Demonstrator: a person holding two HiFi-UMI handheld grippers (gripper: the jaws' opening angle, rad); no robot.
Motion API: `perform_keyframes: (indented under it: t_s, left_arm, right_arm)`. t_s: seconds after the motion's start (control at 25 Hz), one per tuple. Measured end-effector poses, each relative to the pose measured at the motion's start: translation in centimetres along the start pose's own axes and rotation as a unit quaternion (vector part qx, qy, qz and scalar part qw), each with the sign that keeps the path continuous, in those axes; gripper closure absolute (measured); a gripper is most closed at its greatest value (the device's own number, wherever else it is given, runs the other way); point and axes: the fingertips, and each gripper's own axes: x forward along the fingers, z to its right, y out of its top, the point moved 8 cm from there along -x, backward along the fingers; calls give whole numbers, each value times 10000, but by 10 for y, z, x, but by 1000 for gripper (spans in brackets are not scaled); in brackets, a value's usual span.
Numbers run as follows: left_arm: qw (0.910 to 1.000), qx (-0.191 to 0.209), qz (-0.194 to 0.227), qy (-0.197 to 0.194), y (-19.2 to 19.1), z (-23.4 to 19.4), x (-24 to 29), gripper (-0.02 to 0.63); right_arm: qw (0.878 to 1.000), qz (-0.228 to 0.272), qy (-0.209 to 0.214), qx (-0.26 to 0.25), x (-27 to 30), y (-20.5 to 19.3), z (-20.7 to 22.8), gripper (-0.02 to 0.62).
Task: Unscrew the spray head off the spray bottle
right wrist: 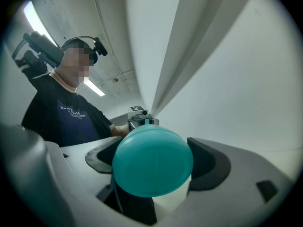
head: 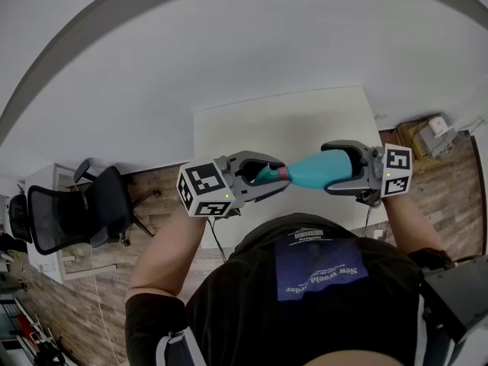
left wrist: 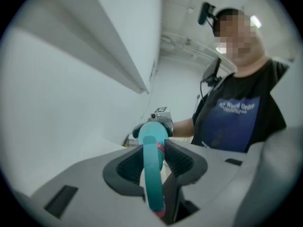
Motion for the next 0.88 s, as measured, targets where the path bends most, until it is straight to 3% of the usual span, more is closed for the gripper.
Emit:
perform_keyframes:
  t_s: [0.12, 0.24, 0.32, 0.44, 0.52, 0.6, 0.76, 0.88]
  left_arm:
    - [9924, -1154, 360, -242, -6, -10, -3, 466]
    - [9739, -2125, 665, -454, -12, -20, -8, 466]
    - [9525, -2846, 891, -623, -16, -25, -9, 466]
    - [9105, -3885, 1149, -827, -22, -29, -7, 466]
    - [8950, -4218, 1196, -818, -26, -30, -5, 466]
    - [8959, -4210, 1224, -724, -26, -29, -5, 466]
    - [9158, -3788, 1231, -517, -16, -28, -3, 465]
    - [9238, -3600, 1224, -452, -10, -27, -4, 465]
  right_arm:
    - [9991, -113, -98, -399, 2, 7, -4, 176]
    - [9969, -187, -160, -752, 6, 13, -5, 176]
    - [9953, -194, -198, -932, 6, 16, -5, 176]
    - [9926, -230, -271, -1161, 5, 18, -8, 176]
    - [9918, -251, -316, -1210, 4, 17, -9, 176]
    - [9935, -182, -332, -1075, 2, 13, -7, 176]
    - [9978, 209, -298, -559, -3, 2, 0, 176]
    - [9983, 434, -241, -302, -4, -2, 4, 176]
